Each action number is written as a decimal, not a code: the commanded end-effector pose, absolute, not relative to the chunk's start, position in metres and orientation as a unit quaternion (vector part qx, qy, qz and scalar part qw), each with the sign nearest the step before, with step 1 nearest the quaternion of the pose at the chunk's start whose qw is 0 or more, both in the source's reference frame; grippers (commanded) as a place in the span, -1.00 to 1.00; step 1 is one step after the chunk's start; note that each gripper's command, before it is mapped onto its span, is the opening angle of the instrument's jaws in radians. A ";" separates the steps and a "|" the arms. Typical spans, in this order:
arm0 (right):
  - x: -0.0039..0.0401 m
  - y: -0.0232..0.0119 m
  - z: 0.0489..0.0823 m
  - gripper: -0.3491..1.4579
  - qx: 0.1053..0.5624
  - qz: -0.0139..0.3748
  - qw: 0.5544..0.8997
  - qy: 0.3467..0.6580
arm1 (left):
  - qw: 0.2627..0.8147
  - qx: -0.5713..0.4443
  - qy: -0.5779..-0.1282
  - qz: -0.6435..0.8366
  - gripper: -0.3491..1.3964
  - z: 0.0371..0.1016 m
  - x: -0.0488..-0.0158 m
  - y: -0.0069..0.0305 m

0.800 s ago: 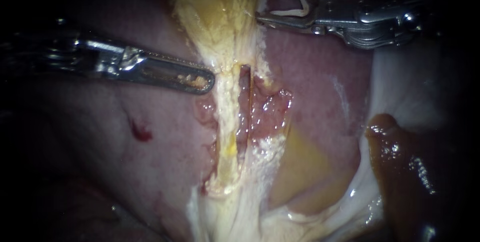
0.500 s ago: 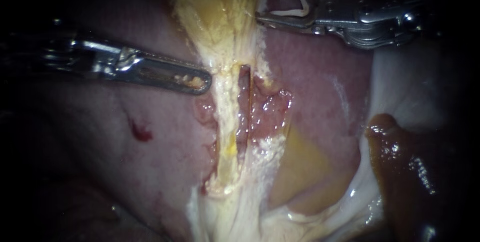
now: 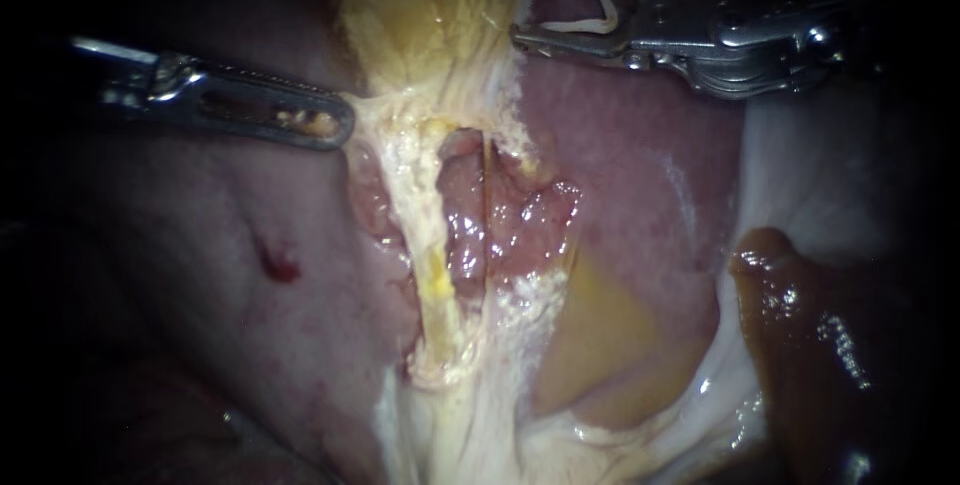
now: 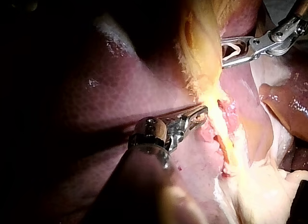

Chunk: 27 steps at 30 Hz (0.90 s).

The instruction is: Clipping first clip left tube

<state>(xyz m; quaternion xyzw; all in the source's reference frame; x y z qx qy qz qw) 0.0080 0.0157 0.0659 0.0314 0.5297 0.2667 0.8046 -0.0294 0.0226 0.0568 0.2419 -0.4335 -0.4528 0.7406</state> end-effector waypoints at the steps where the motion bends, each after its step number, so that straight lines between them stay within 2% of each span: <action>1: 0.0080 0.0157 0.0659 -0.06 0.031 0.267 0.805 0.530 | 0.740 0.241 -0.433 -0.454 -1.00 0.0567 -0.0293 0.0227; 14: 0.0077 0.0153 0.0655 -0.06 0.040 0.260 0.803 0.535 | 0.740 0.241 -0.433 -0.454 -1.00 0.0565 -0.0289 0.0226; 19: 0.0078 0.0141 0.0646 -0.06 0.062 0.242 0.797 0.550 | 0.740 0.241 -0.433 -0.454 -1.00 0.0565 -0.0289 0.0226; 27: 0.0088 0.0097 0.0636 -0.06 0.103 0.193 0.797 0.563 | 0.741 0.240 -0.433 -0.455 -1.00 0.0565 -0.0287 0.0226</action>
